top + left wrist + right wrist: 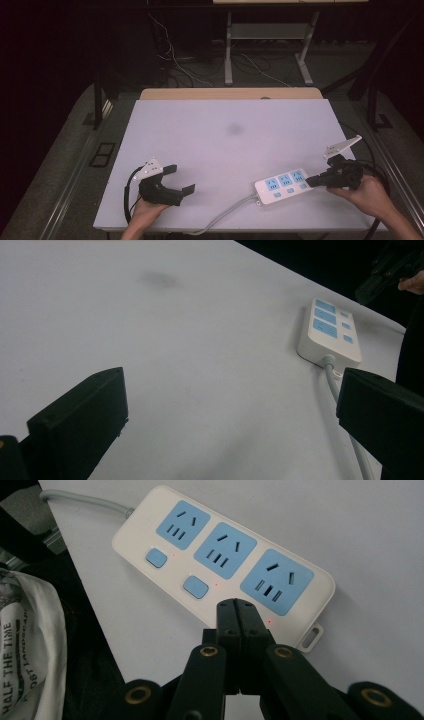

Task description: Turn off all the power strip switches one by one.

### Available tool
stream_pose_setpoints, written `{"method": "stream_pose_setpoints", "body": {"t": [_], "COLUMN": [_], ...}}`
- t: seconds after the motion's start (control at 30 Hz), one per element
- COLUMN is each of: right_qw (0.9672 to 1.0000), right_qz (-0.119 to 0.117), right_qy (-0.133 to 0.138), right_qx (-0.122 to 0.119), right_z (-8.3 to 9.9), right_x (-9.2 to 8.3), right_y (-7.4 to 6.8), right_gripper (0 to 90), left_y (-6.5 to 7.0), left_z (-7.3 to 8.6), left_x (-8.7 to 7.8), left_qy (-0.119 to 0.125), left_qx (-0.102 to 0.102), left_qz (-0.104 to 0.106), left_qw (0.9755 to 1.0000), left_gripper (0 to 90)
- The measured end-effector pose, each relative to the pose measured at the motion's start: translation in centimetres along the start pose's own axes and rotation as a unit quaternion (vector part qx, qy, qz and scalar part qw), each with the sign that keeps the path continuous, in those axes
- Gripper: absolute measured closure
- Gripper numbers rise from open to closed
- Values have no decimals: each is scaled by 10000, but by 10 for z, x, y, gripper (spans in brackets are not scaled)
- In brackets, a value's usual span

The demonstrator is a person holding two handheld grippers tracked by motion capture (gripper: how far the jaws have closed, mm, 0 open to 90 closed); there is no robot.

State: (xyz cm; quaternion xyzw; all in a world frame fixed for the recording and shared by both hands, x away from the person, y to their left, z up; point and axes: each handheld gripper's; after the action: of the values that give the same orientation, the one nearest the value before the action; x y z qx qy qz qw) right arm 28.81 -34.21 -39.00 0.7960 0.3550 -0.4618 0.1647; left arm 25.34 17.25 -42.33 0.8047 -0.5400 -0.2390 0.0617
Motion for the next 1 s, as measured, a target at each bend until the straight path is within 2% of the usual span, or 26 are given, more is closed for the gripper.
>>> {"method": "stream_pose_setpoints", "body": {"t": [0.23,0.53,0.87,1.0], "right_qw": [9999,9999,9998,9995], "right_qz": [-62,-18,4,-55], "right_qy": [49,91,184,243], "right_qx": [128,139,103,183], "right_z": [4,7,7,9], "right_x": [11,22,24,25], "right_y": [2,1,0,1], "right_gripper": [899,899,900,900], "left_y": [0,-1,0,0], "left_z": [0,0,0,0], "left_x": [0,-1,0,1], "left_qy": [4,15,-19,-37], "left_qx": [-1,-11,-12,-7], "left_qz": [-5,-6,10,23], "left_qw": [10000,10000,10000,10000], "left_gripper": [0,0,0,0]}}
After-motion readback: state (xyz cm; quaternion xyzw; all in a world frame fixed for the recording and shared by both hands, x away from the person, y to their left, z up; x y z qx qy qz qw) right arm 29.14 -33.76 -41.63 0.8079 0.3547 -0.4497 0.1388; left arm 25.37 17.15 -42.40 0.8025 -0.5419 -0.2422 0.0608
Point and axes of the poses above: each handheld gripper's, and its own axes: x roughly forward along the jaws, z roughly out of its underside, y roughly to its right, and after that the axes turned 15 degrees about z, right-handed
